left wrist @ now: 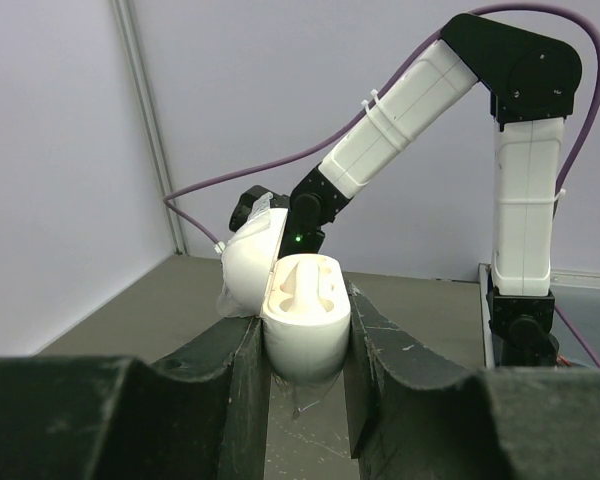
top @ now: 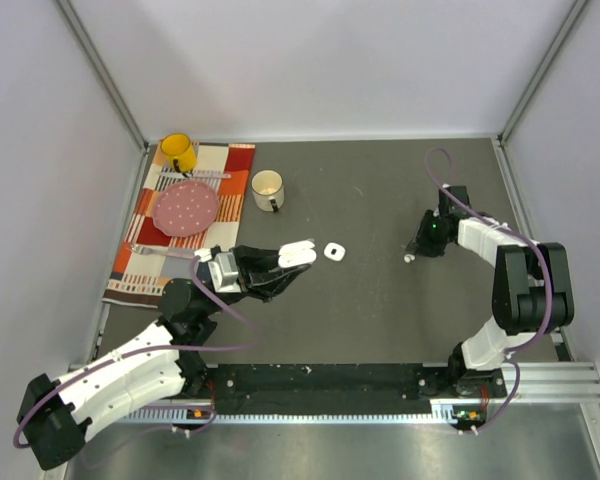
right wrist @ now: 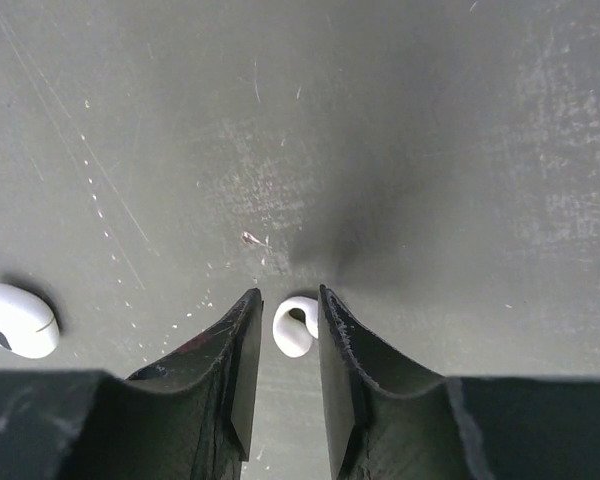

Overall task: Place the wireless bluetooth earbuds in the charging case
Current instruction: Move the right earbud to the center of the board.

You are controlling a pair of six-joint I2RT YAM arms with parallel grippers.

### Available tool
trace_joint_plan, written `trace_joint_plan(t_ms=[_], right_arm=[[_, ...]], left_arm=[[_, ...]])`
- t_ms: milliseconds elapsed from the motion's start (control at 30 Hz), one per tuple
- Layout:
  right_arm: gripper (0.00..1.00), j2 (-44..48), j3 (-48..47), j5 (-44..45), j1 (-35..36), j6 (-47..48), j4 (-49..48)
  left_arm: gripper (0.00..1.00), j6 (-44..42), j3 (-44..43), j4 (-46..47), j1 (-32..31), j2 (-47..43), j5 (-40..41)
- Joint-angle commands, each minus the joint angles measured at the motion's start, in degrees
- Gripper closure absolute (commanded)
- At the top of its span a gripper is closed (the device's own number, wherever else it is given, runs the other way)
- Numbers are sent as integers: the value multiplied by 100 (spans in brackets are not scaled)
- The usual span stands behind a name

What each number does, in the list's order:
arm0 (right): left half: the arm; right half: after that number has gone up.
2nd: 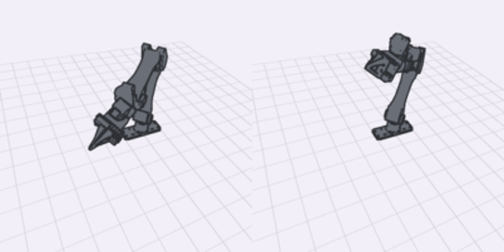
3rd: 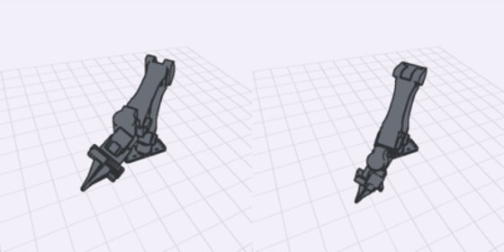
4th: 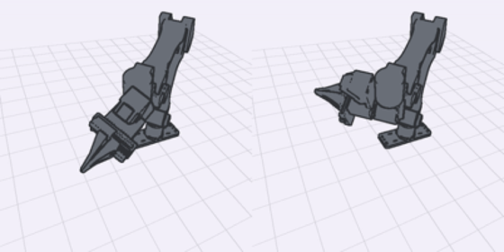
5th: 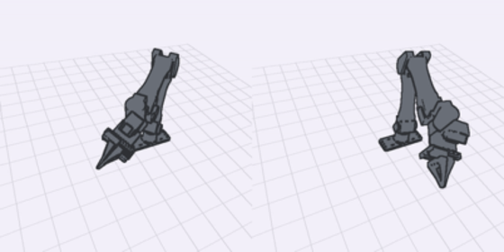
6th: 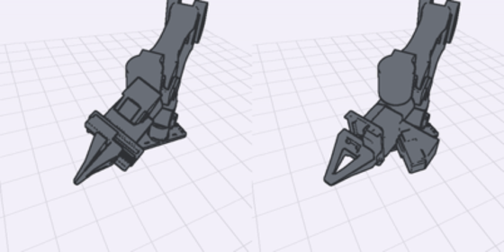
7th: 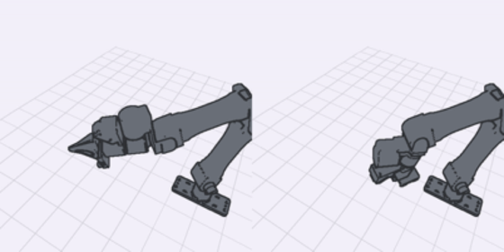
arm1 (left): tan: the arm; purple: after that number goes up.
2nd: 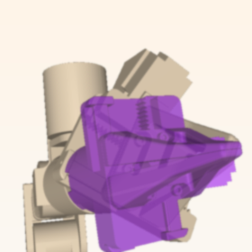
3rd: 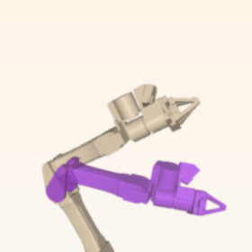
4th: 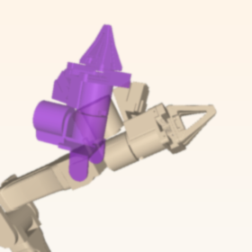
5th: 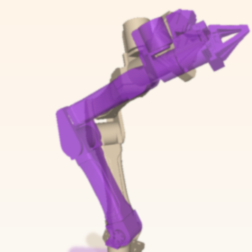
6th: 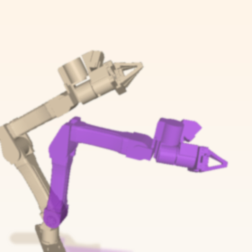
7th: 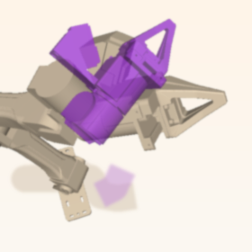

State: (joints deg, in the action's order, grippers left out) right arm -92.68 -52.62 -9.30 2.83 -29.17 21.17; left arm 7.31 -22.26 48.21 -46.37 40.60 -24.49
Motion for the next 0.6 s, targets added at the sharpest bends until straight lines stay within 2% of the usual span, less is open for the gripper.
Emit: trace_joint_plan(t_ms=[0,233,567], right_arm=[[72,-13,173,-107,-72,-142,-289],[73,303,586,156,-72,-63,-289],[82,602,1113,-239,-72,-290,-473]], left_arm=[[100,-37,3,110,-21,-61,76],[100,-11,-6,92,-21,-8,58],[100,51,-15,110,-21,62,58]])
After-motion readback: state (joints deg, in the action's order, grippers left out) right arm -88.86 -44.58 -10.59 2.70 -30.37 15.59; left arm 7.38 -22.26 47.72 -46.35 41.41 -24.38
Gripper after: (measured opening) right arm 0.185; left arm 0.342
